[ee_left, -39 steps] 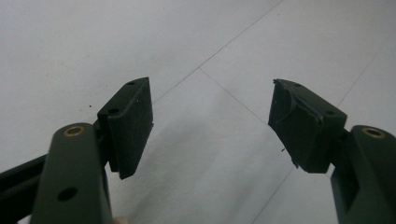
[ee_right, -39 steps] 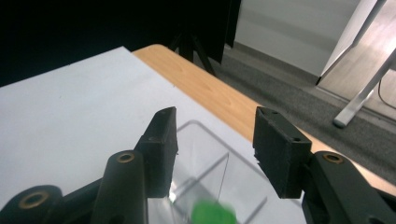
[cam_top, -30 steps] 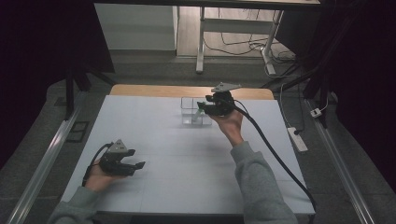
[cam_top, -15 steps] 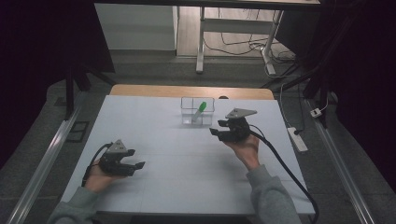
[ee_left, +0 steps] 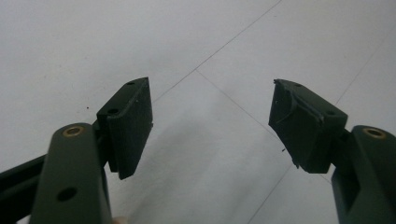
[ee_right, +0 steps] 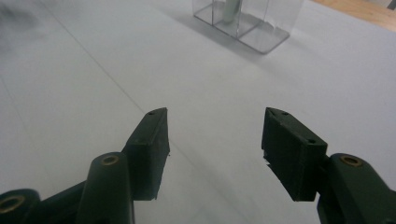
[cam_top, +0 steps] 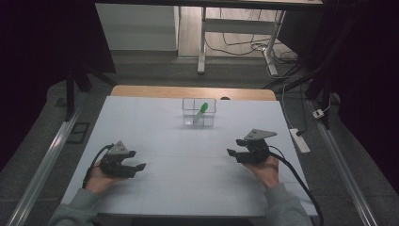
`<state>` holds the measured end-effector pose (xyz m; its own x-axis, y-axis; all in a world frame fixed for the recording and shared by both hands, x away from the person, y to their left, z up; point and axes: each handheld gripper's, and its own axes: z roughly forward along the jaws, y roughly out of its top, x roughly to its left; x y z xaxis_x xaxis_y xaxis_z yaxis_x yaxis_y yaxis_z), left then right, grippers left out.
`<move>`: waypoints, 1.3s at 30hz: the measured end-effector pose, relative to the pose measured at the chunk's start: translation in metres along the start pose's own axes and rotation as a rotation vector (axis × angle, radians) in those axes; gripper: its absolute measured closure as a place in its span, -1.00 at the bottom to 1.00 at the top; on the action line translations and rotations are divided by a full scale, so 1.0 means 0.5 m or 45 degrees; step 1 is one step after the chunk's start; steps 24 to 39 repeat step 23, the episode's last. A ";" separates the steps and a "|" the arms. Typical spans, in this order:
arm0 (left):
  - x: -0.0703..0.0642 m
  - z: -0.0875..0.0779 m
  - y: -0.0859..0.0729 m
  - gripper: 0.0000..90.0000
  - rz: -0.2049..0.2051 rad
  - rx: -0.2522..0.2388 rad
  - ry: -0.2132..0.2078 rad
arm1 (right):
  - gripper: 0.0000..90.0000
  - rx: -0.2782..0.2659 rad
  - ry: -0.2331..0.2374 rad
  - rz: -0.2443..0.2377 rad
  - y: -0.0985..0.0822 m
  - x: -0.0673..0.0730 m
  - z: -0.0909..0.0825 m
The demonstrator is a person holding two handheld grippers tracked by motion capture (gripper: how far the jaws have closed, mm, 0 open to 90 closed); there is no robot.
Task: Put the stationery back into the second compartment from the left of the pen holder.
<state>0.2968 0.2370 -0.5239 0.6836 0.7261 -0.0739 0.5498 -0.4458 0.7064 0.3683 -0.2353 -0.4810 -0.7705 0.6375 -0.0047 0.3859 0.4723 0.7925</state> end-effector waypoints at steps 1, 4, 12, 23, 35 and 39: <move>0.000 0.000 0.000 -0.32 -0.001 -0.001 0.000 | -0.10 0.003 -0.003 0.002 -0.007 -0.001 -0.005; -0.001 0.000 0.000 -0.33 -0.004 0.001 0.002 | -0.13 0.004 -0.013 0.004 -0.026 -0.005 -0.019; -0.003 0.001 0.001 -0.33 0.000 0.004 0.004 | -0.16 -0.015 -0.036 0.032 -0.063 -0.022 -0.050; -0.003 0.000 0.001 -0.33 0.001 -0.002 0.005 | -0.17 -0.012 -0.039 0.034 -0.082 -0.030 -0.054; -0.003 0.000 0.001 -0.33 0.001 -0.002 0.005 | -0.17 -0.012 -0.039 0.034 -0.082 -0.030 -0.054; -0.003 0.000 0.001 -0.33 0.001 -0.002 0.005 | -0.17 -0.012 -0.039 0.034 -0.082 -0.030 -0.054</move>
